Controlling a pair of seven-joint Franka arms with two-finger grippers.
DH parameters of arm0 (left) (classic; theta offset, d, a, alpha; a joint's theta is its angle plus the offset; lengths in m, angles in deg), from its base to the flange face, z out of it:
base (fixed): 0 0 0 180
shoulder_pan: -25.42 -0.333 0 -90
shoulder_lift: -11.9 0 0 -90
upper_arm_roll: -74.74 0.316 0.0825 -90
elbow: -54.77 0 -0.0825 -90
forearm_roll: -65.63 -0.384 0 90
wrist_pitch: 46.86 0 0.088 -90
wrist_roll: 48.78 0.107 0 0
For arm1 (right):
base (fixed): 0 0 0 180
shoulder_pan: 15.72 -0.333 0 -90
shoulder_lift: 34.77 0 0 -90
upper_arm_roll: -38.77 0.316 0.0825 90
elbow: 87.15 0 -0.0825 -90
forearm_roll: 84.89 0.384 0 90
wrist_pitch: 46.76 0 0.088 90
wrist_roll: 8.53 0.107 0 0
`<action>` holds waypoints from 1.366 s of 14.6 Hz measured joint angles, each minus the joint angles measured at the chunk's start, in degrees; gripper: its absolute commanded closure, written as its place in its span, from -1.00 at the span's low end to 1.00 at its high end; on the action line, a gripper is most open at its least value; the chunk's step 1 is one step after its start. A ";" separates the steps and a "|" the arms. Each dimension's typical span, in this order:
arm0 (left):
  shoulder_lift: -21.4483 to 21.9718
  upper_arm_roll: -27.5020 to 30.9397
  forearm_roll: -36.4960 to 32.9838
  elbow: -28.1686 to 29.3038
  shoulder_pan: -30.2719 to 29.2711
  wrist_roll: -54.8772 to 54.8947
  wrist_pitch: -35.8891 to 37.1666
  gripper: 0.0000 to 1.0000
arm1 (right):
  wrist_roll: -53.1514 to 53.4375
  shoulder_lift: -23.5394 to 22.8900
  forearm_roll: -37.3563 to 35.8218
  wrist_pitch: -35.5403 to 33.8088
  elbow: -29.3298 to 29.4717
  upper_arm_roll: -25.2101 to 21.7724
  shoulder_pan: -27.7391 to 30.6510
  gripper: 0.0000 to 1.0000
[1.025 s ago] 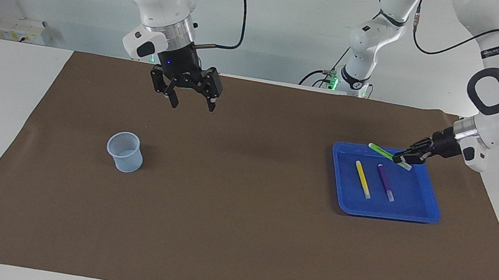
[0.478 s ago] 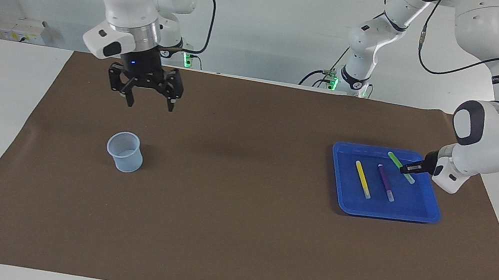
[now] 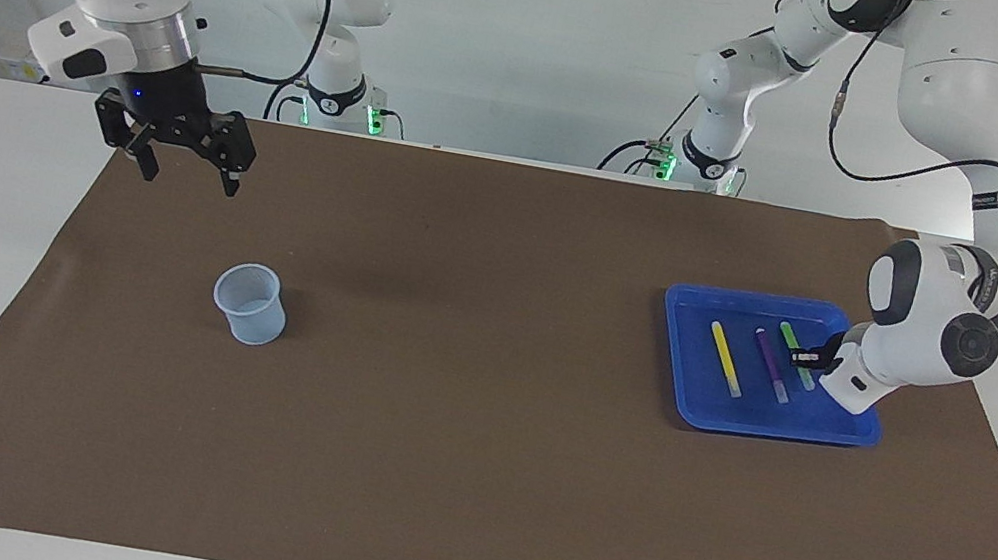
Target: Right arm passes pens to left for tray arrangement
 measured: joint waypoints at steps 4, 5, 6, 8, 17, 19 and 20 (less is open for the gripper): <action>-0.05 0.01 -0.28 -1.40 0.15 2.15 0.05 -1.00 | -0.27 1.96 -0.01 -4.67 -0.53 -0.14 1.09 -1.00; 0.00 -0.05 0.14 -2.18 0.15 2.31 0.23 -1.00 | -0.27 2.16 -0.01 -4.83 -0.67 -0.13 1.09 -1.00; 0.27 -0.21 1.28 -3.17 0.15 2.34 0.68 -1.00 | -0.27 2.23 -0.01 -4.85 -0.80 -0.13 1.09 -1.00; 2.04 -0.64 4.38 -5.47 0.18 2.36 2.13 -1.00 | -0.27 2.25 -0.01 -4.85 -1.05 -0.04 1.08 -1.00; 12.20 -4.13 8.01 -8.15 0.96 2.46 8.59 -1.00 | -0.41 2.28 -0.04 -5.18 -1.11 0.30 1.01 -1.00; 13.01 -4.20 8.11 -8.15 1.10 2.46 8.69 -1.00 | -1.62 2.31 -0.04 -5.18 -1.10 0.27 1.03 -1.00; 13.28 -4.21 8.12 -8.14 1.11 2.46 8.72 -1.00 | -1.87 2.33 -0.04 -5.18 -1.10 0.24 1.04 -1.00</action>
